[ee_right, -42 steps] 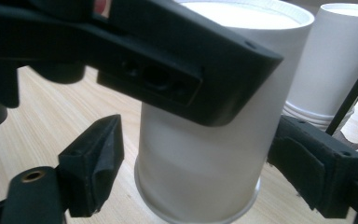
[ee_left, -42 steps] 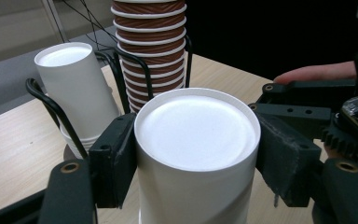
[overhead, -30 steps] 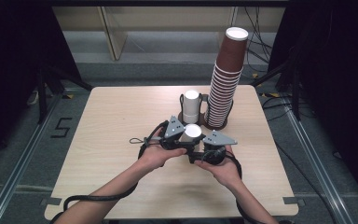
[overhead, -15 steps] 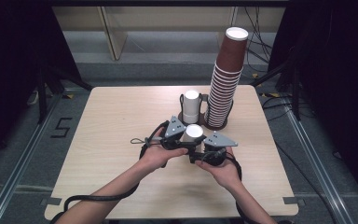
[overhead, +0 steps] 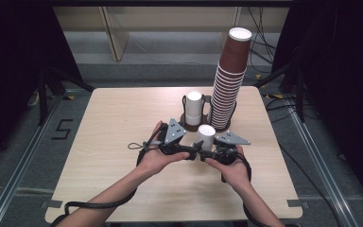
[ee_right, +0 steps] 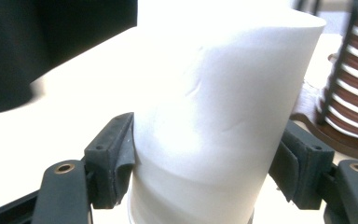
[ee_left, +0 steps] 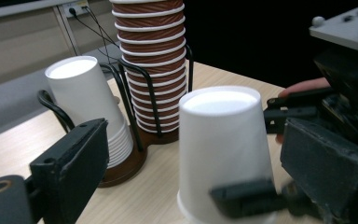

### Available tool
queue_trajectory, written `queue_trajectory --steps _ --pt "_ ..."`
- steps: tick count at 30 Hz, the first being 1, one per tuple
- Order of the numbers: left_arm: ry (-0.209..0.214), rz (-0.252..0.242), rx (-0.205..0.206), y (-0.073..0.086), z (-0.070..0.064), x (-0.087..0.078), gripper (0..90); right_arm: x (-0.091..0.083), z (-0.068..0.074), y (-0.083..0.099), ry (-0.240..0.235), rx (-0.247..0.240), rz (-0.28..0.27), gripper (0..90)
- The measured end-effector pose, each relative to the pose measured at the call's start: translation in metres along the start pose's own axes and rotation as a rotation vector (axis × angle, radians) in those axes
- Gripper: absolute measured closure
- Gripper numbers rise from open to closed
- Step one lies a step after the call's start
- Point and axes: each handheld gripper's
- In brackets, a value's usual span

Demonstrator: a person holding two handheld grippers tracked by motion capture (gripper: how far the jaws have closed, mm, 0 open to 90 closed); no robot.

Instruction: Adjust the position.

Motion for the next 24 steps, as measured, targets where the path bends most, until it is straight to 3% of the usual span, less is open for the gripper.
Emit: queue_trajectory --steps 2,3,7,9,11,12,14,19,20,21,22,23,24 --pt "0.012 -0.002 0.033 0.002 -0.001 -0.007 7.4 -0.001 -0.007 -0.001 0.001 0.038 -0.019 29.9" --pt "0.016 0.001 0.052 0.004 -0.002 -0.011 7.8 -0.003 -0.007 -0.001 0.001 0.095 -0.019 29.9" --pt "-0.006 0.002 0.103 0.018 -0.004 -0.026 8.6 -0.004 -0.017 -0.001 -0.008 0.136 -0.046 29.8" --pt "-0.019 0.011 0.118 0.023 -0.002 -0.033 8.7 -0.005 -0.020 0.000 -0.003 0.141 -0.041 29.8" --pt "-0.040 0.022 0.133 0.027 0.003 -0.039 8.8 -0.006 -0.021 0.001 -0.002 0.180 -0.037 29.8" --pt "-0.052 0.022 0.137 0.029 0.006 -0.043 8.9 -0.006 -0.023 0.002 0.002 0.169 -0.038 29.8" --pt "-0.061 0.031 0.110 0.034 0.011 -0.047 9.4 -0.007 -0.025 0.003 0.004 0.202 -0.037 29.8" --pt "-0.052 0.028 0.071 0.048 0.010 -0.049 9.3 -0.009 -0.027 0.004 -0.001 0.227 -0.051 29.8" --pt "-0.039 0.028 0.059 0.051 0.008 -0.047 9.1 -0.009 -0.025 0.004 -0.005 0.269 -0.043 29.8" --pt "-0.026 0.026 0.054 0.054 0.006 -0.045 9.0 -0.009 -0.027 0.005 -0.003 0.240 -0.055 29.8" --pt "-0.015 0.025 0.053 0.056 0.004 -0.042 8.9 -0.009 -0.027 0.005 -0.007 0.246 -0.058 29.8" --pt "-0.003 0.022 0.052 0.058 0.002 -0.040 8.9 -0.009 -0.024 0.004 -0.011 0.291 -0.052 29.8" --pt "0.009 0.024 0.054 0.059 0.000 -0.037 8.8 -0.009 -0.025 0.005 -0.012 0.269 -0.066 29.8"
Point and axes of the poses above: each handheld gripper's, and its own axes: x roughly forward along the jaws, y roughly out of its underside, z roughly to its left, and after that the axes turned 8 degrees about -z, right-handed
